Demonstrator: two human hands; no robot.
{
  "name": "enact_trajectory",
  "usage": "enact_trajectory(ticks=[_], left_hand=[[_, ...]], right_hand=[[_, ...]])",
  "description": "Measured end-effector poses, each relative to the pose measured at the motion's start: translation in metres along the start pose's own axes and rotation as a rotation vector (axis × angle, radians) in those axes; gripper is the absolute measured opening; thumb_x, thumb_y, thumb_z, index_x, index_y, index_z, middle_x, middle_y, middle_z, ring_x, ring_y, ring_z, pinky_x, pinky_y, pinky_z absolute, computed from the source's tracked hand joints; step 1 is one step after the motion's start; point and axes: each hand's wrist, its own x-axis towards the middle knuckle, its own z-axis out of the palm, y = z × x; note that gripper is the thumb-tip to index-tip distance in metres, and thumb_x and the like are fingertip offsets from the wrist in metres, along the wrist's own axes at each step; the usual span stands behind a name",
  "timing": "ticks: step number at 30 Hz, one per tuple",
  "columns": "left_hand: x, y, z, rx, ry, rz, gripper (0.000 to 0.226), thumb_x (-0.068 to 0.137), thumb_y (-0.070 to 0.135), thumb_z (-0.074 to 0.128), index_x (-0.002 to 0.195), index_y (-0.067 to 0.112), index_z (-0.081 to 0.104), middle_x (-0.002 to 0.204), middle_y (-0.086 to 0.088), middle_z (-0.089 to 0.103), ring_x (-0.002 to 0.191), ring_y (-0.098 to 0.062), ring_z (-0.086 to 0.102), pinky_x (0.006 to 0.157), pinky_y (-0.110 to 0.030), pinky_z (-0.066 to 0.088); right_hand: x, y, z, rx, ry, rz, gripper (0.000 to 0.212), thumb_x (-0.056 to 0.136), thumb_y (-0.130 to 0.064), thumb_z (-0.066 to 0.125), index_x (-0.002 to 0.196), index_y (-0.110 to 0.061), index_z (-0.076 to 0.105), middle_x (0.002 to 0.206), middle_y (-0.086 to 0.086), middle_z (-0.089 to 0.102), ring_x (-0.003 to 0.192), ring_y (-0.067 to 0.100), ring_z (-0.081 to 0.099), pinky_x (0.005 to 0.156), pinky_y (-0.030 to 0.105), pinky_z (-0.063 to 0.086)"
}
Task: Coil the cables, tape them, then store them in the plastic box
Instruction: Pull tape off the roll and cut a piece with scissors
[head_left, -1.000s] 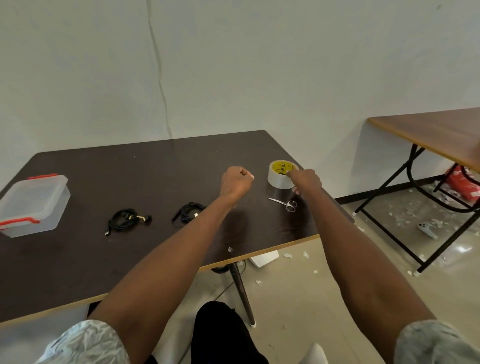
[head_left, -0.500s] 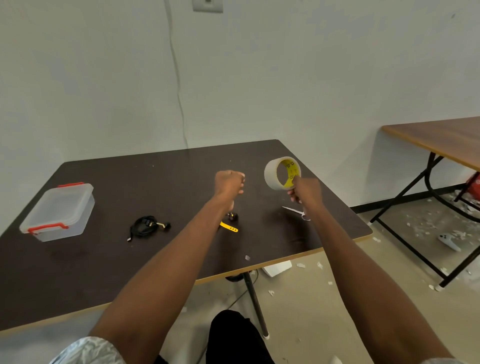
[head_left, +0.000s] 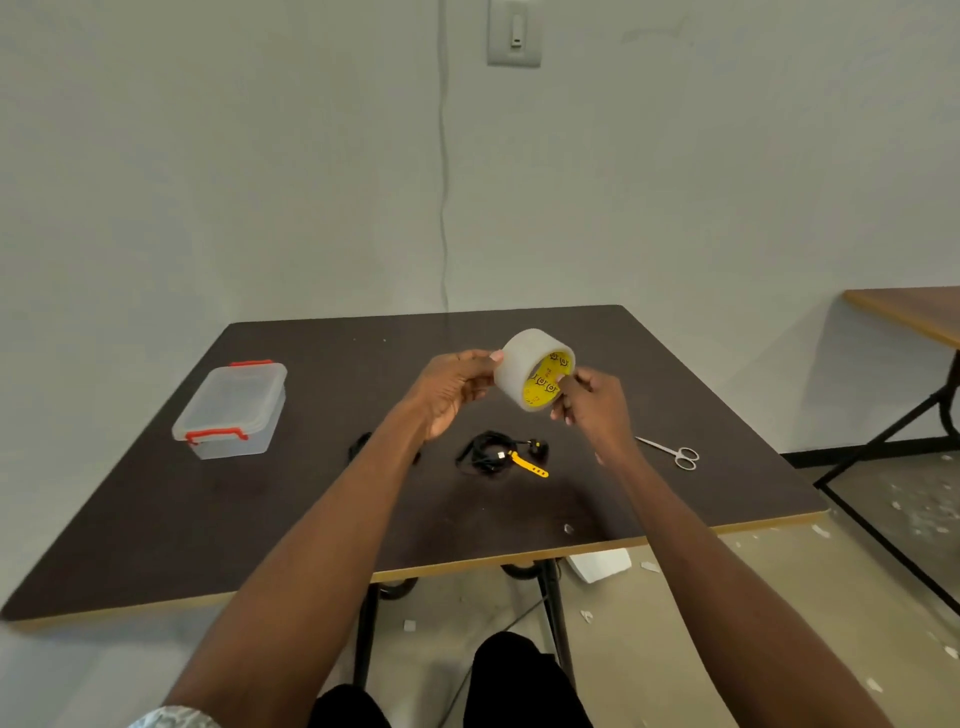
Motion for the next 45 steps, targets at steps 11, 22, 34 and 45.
enact_trajectory(ticks=[11,22,34,45], left_hand=[[-0.024,0.012,-0.045,-0.104,0.073,0.005,0.029,0.096,0.029,0.056,0.104,0.004,0.068,0.091,-0.009,0.07,0.082,-0.019,0.066,0.089,-0.038,0.051],[-0.035,0.002,-0.053,-0.149,0.021,0.006,0.021,0.094,0.016,0.054,0.107,0.004,0.066,0.091,-0.008,0.069,0.085,-0.02,0.064,0.082,-0.033,0.048],[-0.043,0.003,-0.053,-0.234,-0.027,0.051,0.024,0.09,0.001,0.058,0.113,-0.002,0.063,0.1,-0.01,0.068,0.09,-0.018,0.064,0.085,-0.03,0.05],[-0.042,-0.002,-0.049,-0.567,0.12,-0.037,0.021,0.09,0.005,0.055,0.109,-0.003,0.057,0.086,-0.015,0.062,0.073,-0.025,0.062,0.079,-0.044,0.057]], right_hand=[[-0.033,-0.038,0.057,0.251,-0.089,0.227,0.009,0.09,-0.002,0.049,0.091,0.0,0.057,0.063,0.019,0.067,0.041,0.02,0.056,0.037,0.024,0.037],[-0.045,-0.049,0.079,0.582,-0.16,0.545,0.021,0.093,-0.001,0.04,0.09,-0.002,0.06,0.058,0.011,0.068,0.041,0.008,0.057,0.037,0.016,0.037],[-0.05,-0.049,0.09,0.505,-0.199,0.501,0.012,0.09,-0.009,0.049,0.087,-0.006,0.06,0.059,0.007,0.064,0.043,0.013,0.053,0.043,0.022,0.036],[-0.041,-0.04,0.084,0.188,-0.144,0.282,0.022,0.091,-0.026,0.066,0.095,-0.009,0.053,0.069,0.011,0.066,0.045,0.016,0.055,0.038,0.025,0.035]])
